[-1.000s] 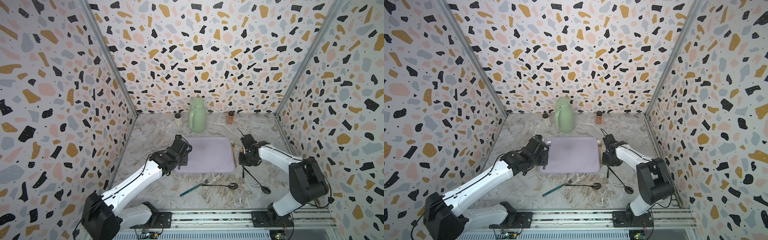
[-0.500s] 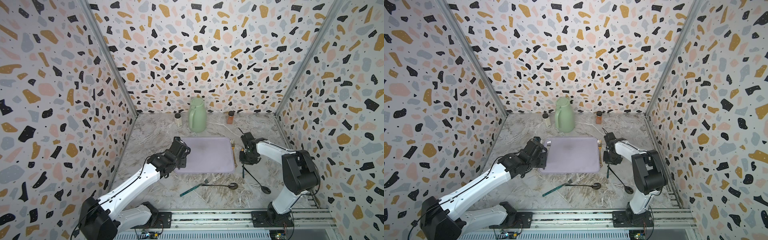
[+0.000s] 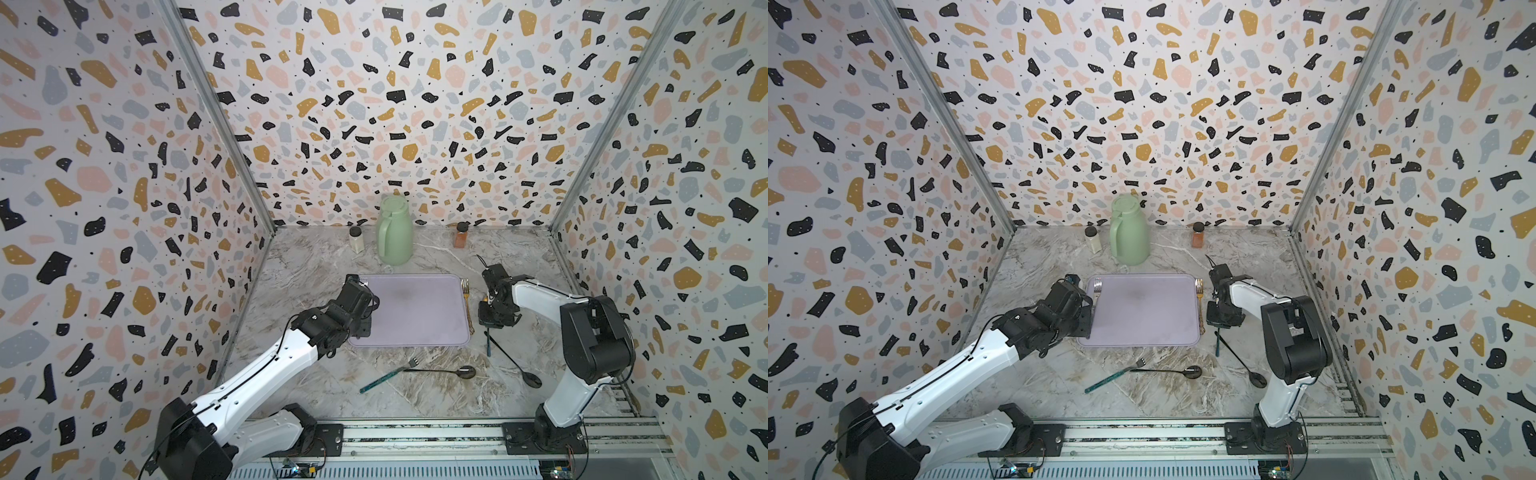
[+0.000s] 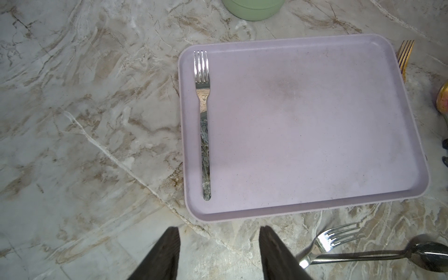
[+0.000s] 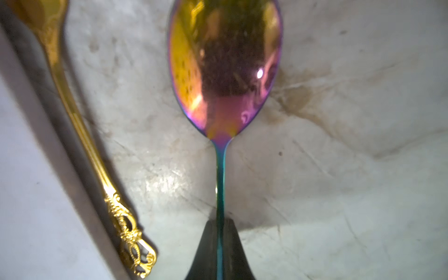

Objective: Set the spoon and fork side by side
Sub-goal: Pick up the spoon from the center of the board, then place the spoon on the tray.

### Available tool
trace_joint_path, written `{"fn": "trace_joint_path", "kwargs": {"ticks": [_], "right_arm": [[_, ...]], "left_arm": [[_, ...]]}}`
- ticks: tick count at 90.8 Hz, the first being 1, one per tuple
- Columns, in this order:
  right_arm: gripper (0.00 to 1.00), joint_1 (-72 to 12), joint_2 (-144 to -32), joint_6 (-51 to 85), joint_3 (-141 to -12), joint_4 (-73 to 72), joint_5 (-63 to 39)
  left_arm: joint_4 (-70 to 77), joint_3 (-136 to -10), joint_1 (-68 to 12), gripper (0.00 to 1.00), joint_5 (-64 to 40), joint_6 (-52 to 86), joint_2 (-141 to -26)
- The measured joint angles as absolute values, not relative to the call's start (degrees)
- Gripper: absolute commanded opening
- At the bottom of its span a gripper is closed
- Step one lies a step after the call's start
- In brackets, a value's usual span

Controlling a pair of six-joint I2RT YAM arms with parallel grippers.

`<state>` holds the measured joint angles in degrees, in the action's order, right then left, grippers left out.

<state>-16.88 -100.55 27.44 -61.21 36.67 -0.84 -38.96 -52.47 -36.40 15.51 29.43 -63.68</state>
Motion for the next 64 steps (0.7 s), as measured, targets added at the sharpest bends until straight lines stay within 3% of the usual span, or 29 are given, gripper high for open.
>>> {"fn": "trace_joint_path", "kwargs": {"ticks": [23,44,64], "right_arm": [[0.01,-18.87,-100.16,29.65,-68.75,42.06,-1.17],[0.01,-28.18,-100.84,33.98,-81.84,43.72,-3.03],[0.02,-37.21,-109.36,37.67,-94.24,43.88,-3.86]], "left_arm": [[-40.18,-52.49,-36.4,0.56,15.55,29.63,-60.34],[-41.28,-52.49,-36.4,0.56,15.68,29.93,-57.74],[-43.38,-52.53,-36.4,0.53,18.63,31.92,-54.28]]}}
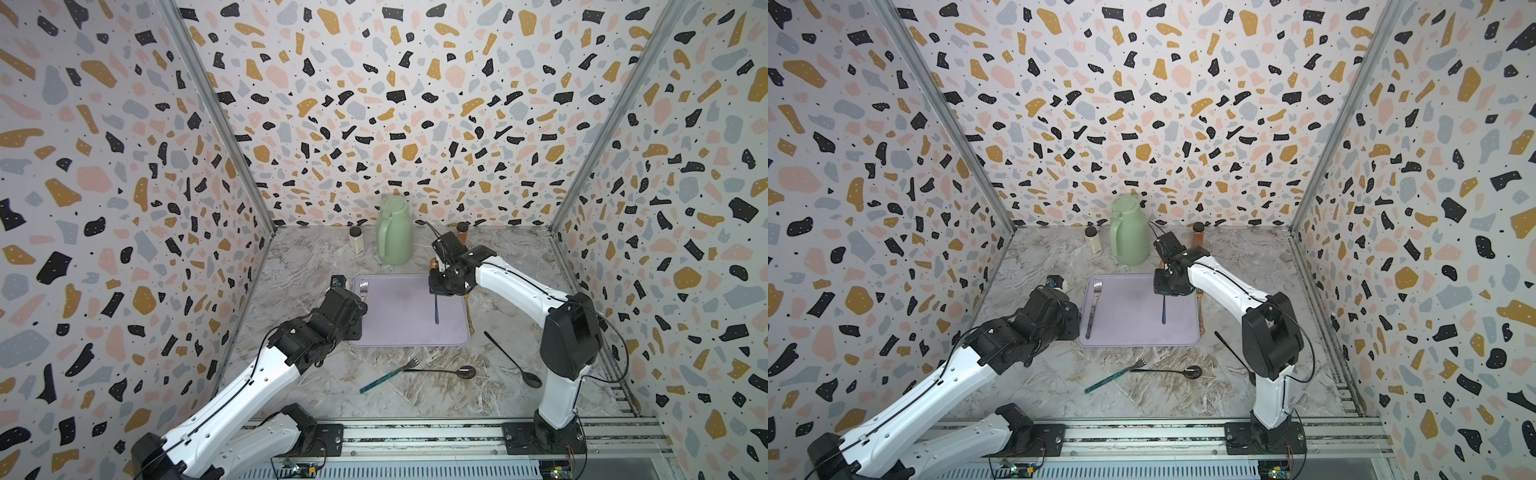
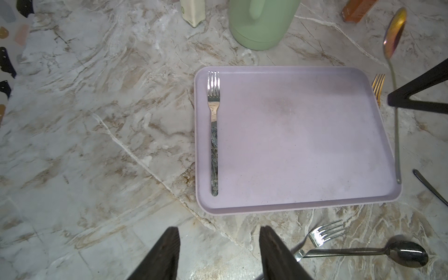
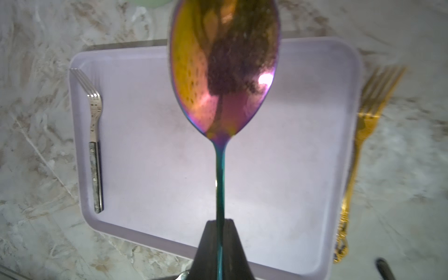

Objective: Set the spoon and fork side by side
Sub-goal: Place the spoon on the tray.

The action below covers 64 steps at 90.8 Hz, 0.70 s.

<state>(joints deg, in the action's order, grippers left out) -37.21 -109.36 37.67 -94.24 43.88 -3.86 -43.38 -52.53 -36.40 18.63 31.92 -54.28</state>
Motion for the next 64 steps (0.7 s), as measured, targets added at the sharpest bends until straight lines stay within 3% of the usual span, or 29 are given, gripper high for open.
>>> {"fn": "trace_joint_path", "kwargs": {"ticks": [46,64], "right_arm": [[0.0,-47.13,-133.4,44.23,-112.9,42.78,-8.34],[0.0,-49.06,-136.4,46.28,-115.87,41.78,-9.41]], "left_arm": [[-49.04,-54.06,-36.4,0.51,24.1,35.68,-47.62],[-49.28,-54.06,-36.4,0.51,24.14,35.88,-47.92]]}}
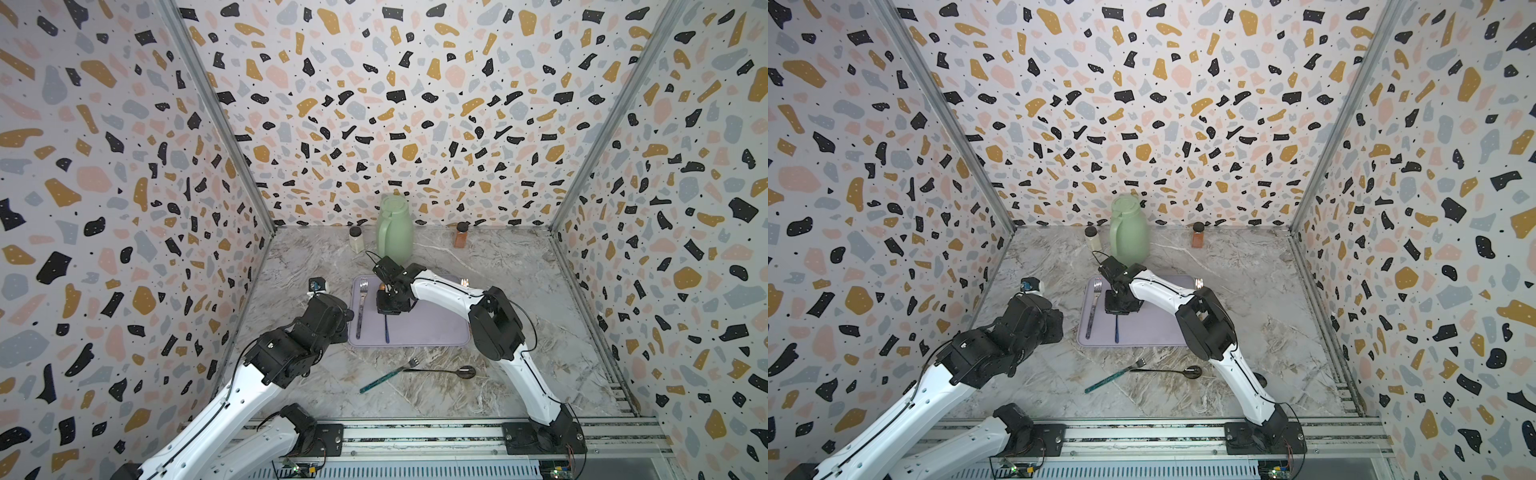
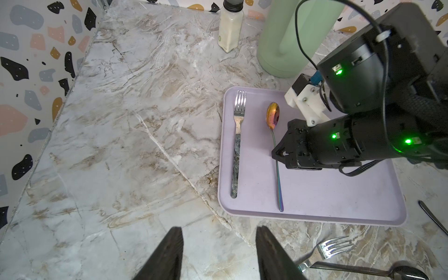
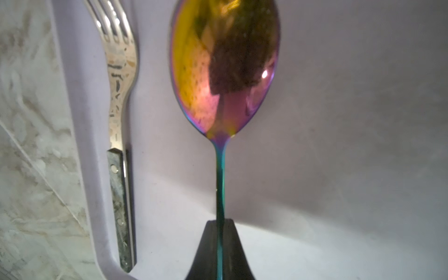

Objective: Set the spoon and fork side by side
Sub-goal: Place the spoon on the tray.

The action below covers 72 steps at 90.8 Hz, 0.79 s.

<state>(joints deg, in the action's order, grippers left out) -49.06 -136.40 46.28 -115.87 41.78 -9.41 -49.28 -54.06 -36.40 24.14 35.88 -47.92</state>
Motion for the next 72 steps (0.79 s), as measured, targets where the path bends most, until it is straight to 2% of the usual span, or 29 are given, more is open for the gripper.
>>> {"fn": "trace_joint_path", "kwargs": {"ticks": [29,43,58,72], "right_arm": [[0.01,-49.34,-137.71,49.71,-116.55,39.05,-10.7],[0.05,-49.34,-139.0,50.78,-118.43,38.44,-11.2],[0.16,-49.34,-140.64,51.79,-120.64,37.67,-11.62],[0.17,-49.34,-141.01,52.25,-121.21,37.26,-11.97]], "left_arm": [[-49.19,-54.04,-36.4,0.51,24.12,36.64,-47.9],[-48.8,-53.6,-36.4,0.51,24.12,36.88,-47.9],[-48.84,-53.1,-36.4,0.51,24.12,36.93,-47.59],[-48.8,-53.08,-36.4,0.51,24.12,36.93,-47.33]]}}
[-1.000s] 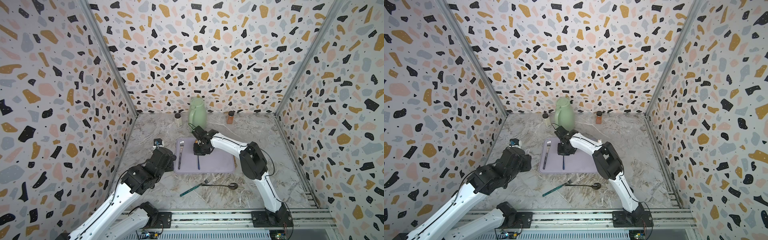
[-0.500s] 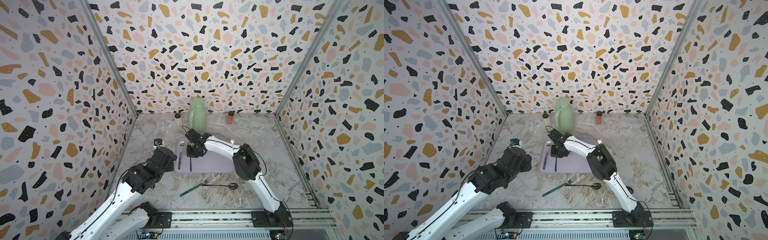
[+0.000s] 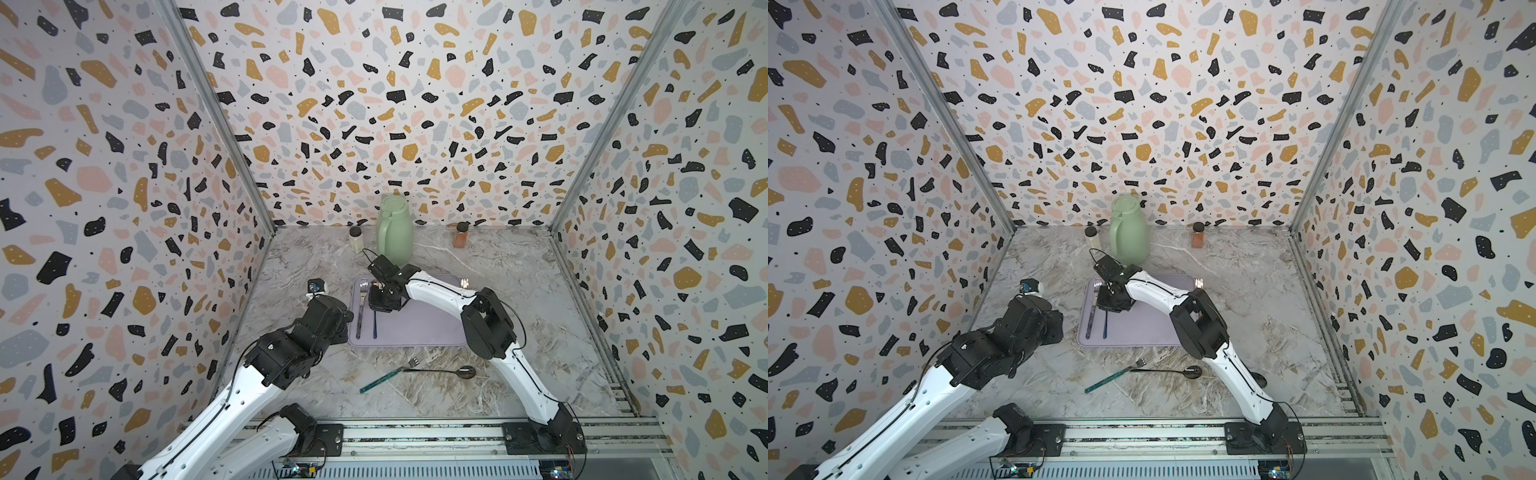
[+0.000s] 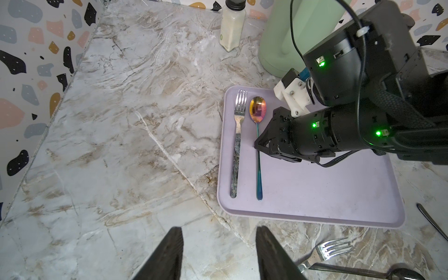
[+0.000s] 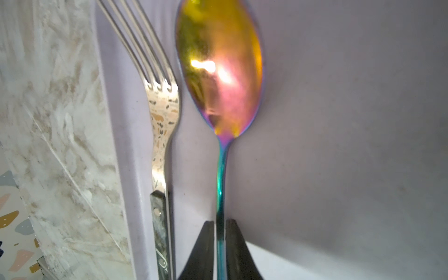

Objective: Set the spoon and fork side by side
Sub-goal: Place the spoon on the tray.

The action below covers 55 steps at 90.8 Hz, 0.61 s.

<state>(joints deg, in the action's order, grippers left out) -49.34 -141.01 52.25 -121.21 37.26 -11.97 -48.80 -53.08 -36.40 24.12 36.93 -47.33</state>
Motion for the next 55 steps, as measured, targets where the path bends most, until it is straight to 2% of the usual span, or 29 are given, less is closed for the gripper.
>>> {"fn": "trace_joint_path", "kwargs": {"ticks": [55], "right_arm": [[0.17,-49.56,-141.18,53.45,-121.21,36.4,-13.28]], "left_arm": [[-48.82,-52.8,-36.4,0.51,24.1,37.1,-46.94]]}}
